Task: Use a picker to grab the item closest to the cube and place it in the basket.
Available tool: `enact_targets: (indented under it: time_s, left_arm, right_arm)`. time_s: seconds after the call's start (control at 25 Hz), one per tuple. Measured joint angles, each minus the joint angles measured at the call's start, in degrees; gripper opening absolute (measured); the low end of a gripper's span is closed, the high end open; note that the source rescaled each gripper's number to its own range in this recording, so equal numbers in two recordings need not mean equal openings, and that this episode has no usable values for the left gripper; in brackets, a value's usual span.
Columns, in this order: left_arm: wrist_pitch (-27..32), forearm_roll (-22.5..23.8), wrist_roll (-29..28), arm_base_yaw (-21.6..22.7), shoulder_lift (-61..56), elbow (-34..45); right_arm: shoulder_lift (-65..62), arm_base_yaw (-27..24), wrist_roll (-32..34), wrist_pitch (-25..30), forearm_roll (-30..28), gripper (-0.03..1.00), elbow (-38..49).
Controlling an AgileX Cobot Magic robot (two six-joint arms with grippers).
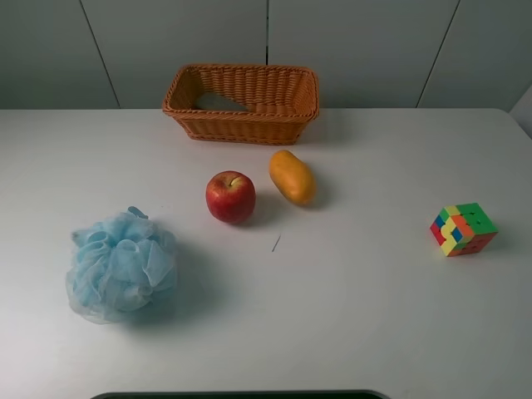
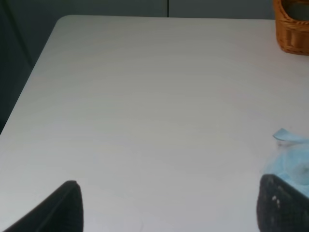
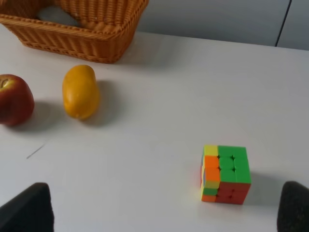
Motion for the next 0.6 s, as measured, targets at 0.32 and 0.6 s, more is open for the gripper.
enact_targets:
  time_s: [0.32, 0.6]
  left_arm:
    - [0.0, 0.0, 0.0, 0.0, 0.0, 0.0]
    - [0.0, 0.0, 0.0, 0.0, 0.0, 0.0]
  right_arm:
    - [-0.11, 0.0, 0.34, 0.0, 0.11, 1.0, 0.13]
    - [-0.19, -7.93, 0.8, 0.0, 0.0, 1.0, 0.13]
